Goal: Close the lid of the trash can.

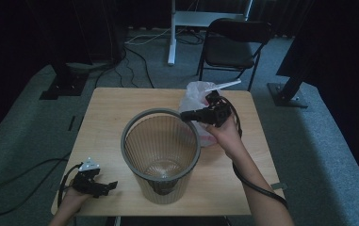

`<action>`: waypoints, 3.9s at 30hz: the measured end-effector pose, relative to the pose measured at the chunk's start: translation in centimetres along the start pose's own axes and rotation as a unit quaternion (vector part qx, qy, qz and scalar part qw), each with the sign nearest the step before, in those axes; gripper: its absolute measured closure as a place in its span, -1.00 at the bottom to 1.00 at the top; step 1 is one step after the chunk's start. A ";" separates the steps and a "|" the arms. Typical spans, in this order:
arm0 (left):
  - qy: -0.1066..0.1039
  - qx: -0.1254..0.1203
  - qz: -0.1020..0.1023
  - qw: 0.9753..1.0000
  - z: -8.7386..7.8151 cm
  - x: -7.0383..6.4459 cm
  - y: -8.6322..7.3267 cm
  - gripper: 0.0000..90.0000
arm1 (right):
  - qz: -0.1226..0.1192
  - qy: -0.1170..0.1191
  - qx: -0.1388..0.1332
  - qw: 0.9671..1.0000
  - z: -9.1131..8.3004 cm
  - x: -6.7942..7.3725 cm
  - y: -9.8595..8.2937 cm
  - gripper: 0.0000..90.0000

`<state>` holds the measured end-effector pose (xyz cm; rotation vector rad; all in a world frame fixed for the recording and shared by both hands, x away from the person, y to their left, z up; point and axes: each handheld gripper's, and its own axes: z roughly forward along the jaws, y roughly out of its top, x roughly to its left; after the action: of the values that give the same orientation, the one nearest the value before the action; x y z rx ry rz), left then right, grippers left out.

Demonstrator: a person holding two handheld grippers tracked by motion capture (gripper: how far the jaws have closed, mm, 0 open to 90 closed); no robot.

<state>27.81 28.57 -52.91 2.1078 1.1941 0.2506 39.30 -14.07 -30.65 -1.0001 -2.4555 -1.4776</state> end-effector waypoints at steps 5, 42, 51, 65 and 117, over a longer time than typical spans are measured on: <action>0.000 0.000 0.000 1.000 0.0 0.0 0.0 -1.00 | 0.004 0.000 0.000 1.000 0.1 0.0 -0.2 0.85; -0.001 0.003 0.000 1.000 0.1 0.0 -0.1 -1.00 | -0.033 -0.024 -0.020 0.999 0.5 1.3 -0.2 -0.75; -0.002 0.005 0.001 1.000 0.1 0.0 -0.1 -1.00 | -0.030 -0.049 -0.055 0.997 -0.5 1.2 -0.9 -0.75; -0.001 0.004 -0.001 1.000 0.2 0.1 -0.1 -1.00 | -0.022 -0.098 -0.088 0.991 -2.2 0.5 -2.8 -0.75; -0.003 0.006 -0.003 1.000 0.1 0.0 -0.2 -1.00 | 0.039 -0.241 -0.195 0.950 -9.0 -3.1 -15.0 -0.75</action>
<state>27.74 28.60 -53.13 2.1131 1.2008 0.2362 30.88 -27.62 -38.52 -1.6900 -2.4135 -1.9301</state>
